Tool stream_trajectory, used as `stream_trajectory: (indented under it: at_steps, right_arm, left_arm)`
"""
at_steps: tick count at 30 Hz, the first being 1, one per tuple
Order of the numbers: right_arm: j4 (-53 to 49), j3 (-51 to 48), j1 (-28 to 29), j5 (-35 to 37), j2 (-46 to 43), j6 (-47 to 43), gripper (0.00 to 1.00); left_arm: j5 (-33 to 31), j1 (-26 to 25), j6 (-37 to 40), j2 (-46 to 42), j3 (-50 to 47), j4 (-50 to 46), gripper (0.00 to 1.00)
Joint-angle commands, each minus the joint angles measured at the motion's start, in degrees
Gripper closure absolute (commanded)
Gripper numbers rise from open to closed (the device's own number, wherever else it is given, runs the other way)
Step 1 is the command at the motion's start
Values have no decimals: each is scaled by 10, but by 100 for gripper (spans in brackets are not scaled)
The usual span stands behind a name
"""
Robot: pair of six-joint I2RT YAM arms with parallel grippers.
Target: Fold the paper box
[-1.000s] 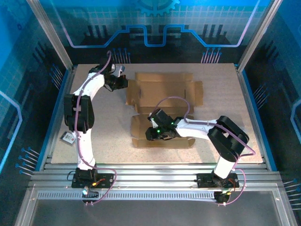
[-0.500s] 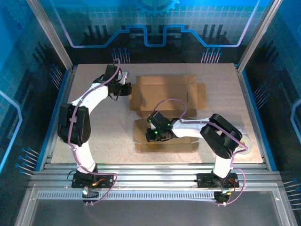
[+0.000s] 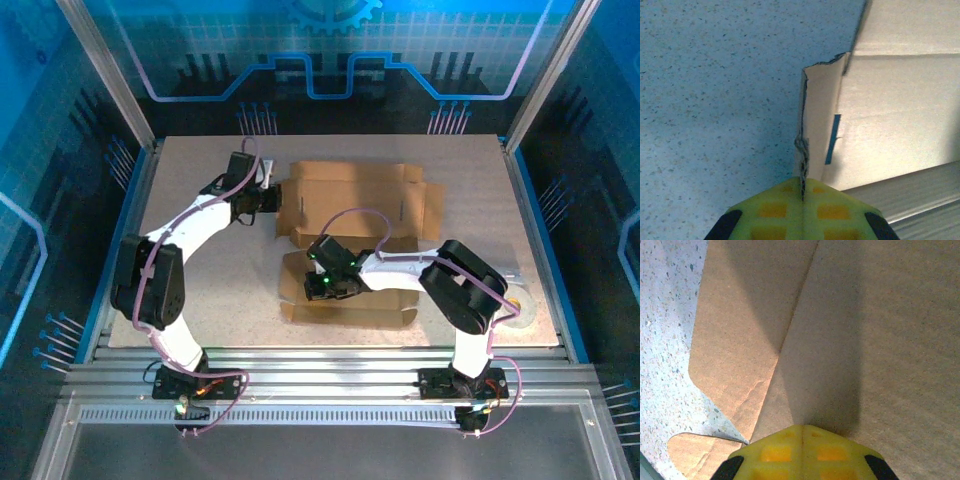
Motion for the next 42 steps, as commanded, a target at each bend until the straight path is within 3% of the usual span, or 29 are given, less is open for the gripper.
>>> stream_trajectory:
  at_steps: [1, 29, 42]
  right_arm:
    - [11, 15, -1, 43, 22, 3, 99]
    - [37, 17, -7, 56, 31, 4, 100]
    - [31, 2, -26, 45, 3, -40, 99]
  left_arm:
    - [27, -23, -26, -9, -32, -86, 95]
    - [26, -84, -79, -78, -168, -75, 95]
    - [24, -95, -88, -70, -117, -109, 95]
